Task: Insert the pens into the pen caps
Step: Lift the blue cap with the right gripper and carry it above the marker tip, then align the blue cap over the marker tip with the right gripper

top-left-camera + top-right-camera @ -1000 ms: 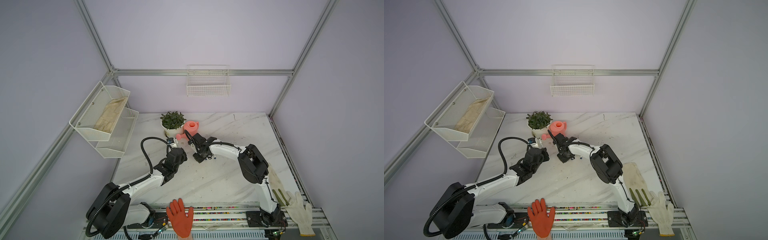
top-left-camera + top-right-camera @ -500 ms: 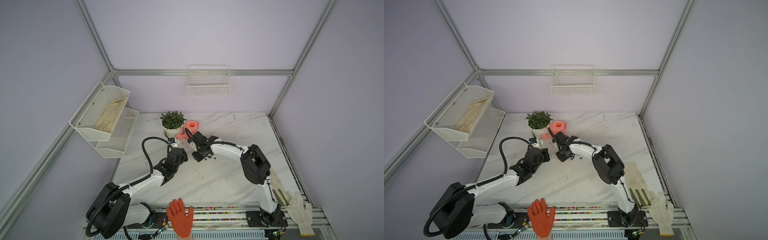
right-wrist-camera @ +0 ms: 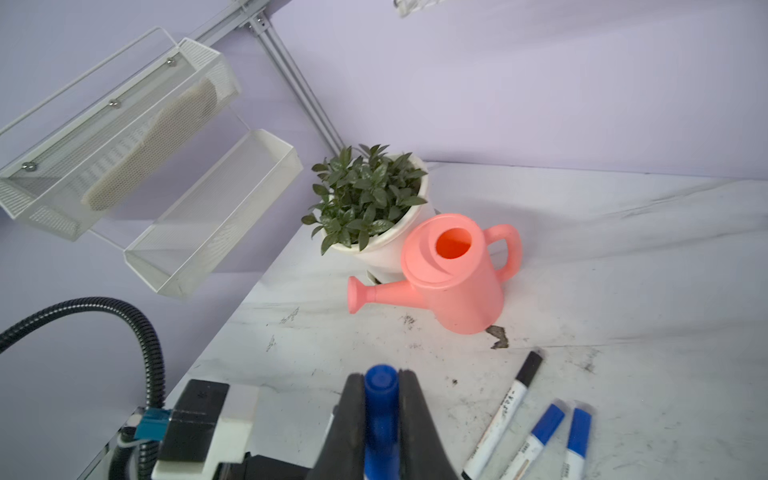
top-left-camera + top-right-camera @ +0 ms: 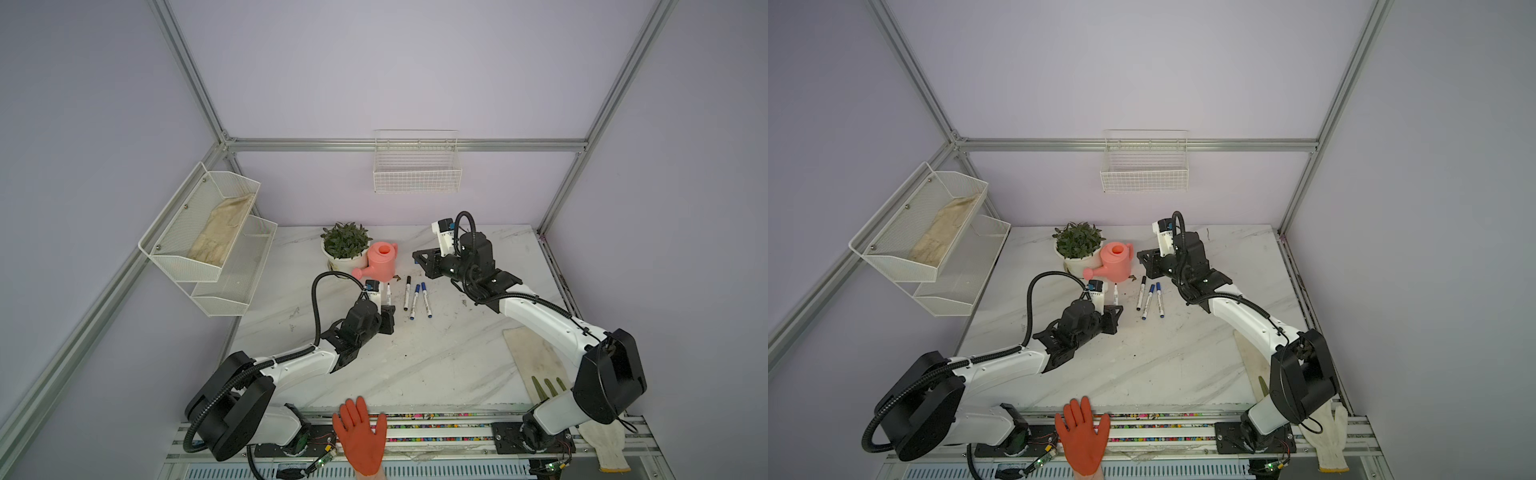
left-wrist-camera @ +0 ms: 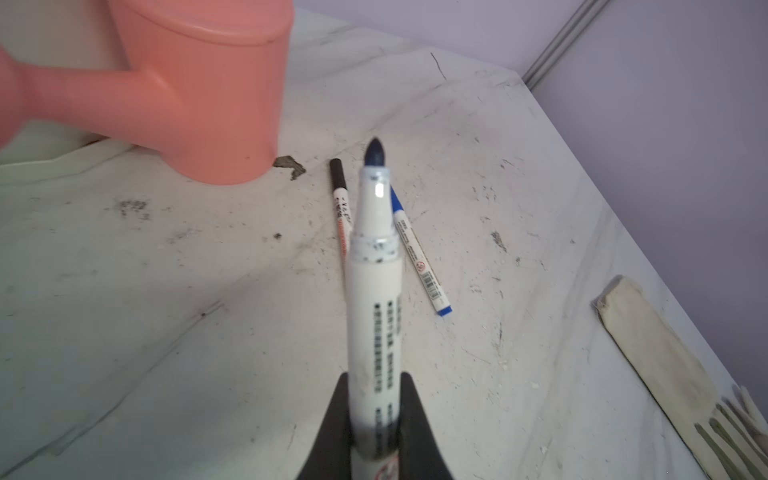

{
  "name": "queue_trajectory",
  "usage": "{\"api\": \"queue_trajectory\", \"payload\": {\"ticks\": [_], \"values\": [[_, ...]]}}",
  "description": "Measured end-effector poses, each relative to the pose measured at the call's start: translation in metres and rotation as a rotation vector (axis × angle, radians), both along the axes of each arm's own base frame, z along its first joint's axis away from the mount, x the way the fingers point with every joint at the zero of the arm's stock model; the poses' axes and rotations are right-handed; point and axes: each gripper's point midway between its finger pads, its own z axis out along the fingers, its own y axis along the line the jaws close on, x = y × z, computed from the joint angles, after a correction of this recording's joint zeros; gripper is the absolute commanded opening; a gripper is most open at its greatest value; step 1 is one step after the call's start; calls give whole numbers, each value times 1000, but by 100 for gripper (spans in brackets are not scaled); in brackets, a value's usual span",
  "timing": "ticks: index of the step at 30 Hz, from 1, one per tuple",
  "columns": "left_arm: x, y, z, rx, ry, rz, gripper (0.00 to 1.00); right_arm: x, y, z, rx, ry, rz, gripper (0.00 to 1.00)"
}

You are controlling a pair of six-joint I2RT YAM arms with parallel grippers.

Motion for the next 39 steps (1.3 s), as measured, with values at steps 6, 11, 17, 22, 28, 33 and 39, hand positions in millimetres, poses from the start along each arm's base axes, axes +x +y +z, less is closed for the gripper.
{"api": "queue_trajectory", "payload": {"ticks": [6, 11, 17, 22, 28, 33, 39], "values": [[-8, -24, 8, -16, -54, -126, 0, -14, 20, -19, 16, 57, 120, 0], [-11, -35, 19, -36, -104, -183, 0, -18, 27, -21, 13, 71, 176, 0], [-10, -38, 27, -54, -131, -192, 0, -20, 29, -27, -1, 83, 194, 0], [-8, -38, 30, -59, -145, -183, 0, -21, 28, -31, -14, 90, 197, 0], [-6, -37, 34, -64, -159, -171, 0, -22, 28, -34, -26, 93, 200, 0], [-6, -37, 34, -65, -163, -167, 0, -23, 28, -34, -25, 94, 205, 0], [-6, -38, 37, -69, -171, -165, 0, -26, 28, -32, -18, 93, 219, 0]]}}
